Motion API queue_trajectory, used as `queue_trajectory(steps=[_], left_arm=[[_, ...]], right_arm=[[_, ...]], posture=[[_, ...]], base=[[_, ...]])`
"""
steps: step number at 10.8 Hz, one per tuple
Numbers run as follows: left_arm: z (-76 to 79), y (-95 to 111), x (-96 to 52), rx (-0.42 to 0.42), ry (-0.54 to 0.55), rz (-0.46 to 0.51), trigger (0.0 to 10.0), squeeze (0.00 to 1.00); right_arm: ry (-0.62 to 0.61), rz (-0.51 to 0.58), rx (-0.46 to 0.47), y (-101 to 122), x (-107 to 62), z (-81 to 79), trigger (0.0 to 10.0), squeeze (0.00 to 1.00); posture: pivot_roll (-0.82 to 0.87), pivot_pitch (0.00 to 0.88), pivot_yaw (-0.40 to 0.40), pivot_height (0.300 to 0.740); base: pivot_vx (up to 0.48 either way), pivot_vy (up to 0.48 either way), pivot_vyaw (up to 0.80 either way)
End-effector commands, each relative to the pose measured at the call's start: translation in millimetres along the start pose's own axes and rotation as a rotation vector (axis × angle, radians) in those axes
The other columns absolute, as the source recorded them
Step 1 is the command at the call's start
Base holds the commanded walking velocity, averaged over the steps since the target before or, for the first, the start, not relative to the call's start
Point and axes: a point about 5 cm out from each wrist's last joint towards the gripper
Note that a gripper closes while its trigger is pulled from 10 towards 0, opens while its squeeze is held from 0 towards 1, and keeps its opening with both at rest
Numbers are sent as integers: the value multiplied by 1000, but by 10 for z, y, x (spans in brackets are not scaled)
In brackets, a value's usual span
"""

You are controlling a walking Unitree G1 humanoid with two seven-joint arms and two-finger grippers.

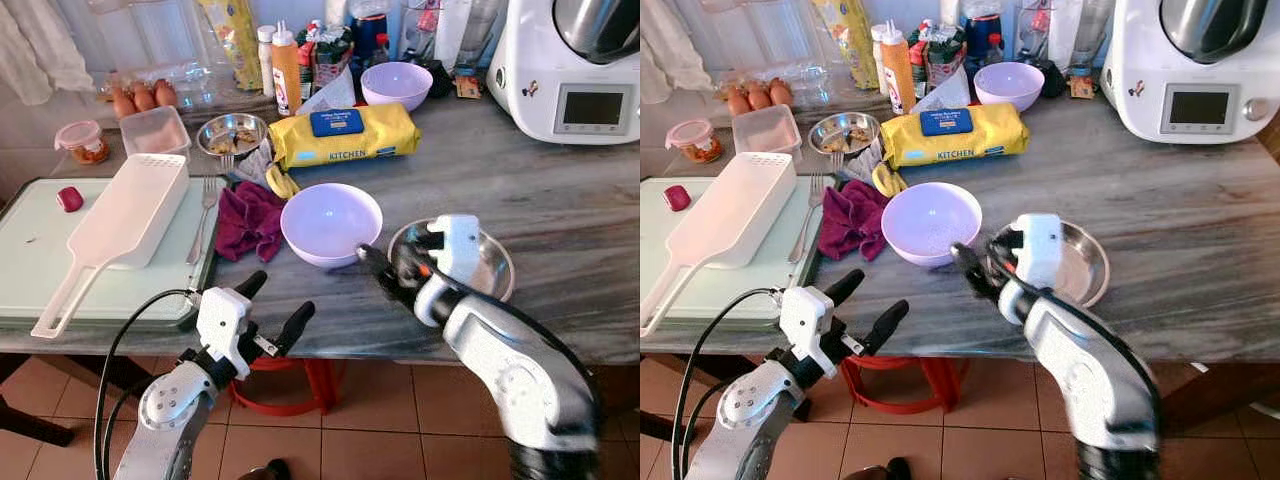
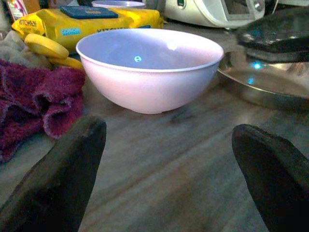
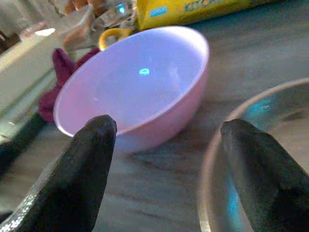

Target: Setting the table

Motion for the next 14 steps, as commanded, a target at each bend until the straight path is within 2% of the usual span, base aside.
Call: queue_trajectory(steps=[1,3,4,7,11,14], left_arm=[[-15,-10,-2,5,6,-6,10000,0],[-9,-4,14,1,3,-2,10000,0],[-6,-2,21,-2,1,0,10000,0],[6,-1,34,-5,-9,-2,10000,0],[1,-25,23,-3,-10,-14,10000,0],[-11,-46,-13,-2,0,-23,10000,0]], right_arm=[[-19,44,-62,96,-57,26,10000,0],[-107,10,-151,50,-152,220,10000,0],[-136,0,-166,29,-203,303,10000,0],[-197,-71,-234,-60,-220,431,10000,0],[-186,-131,-282,-38,-47,614,10000,0],[-160,-171,-248,-123,61,608,10000,0]], posture=[[-75,159,62,740],[-89,160,60,740],[-92,162,60,740],[-97,161,66,740],[-84,163,68,740],[-71,170,69,740]], base=[[0,0,0],[0,0,0],[0,0,0],[0,0,0],[0,0,0],[0,0,0]])
Point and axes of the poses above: a point about 5 cm out from each wrist's last joint towards the gripper, its own x axis pointing out of the wrist towards the gripper, its own y axis along the axis of the wrist's last joint, z = x × y, and after that the axes turned 14 degrees about -x, right-handed
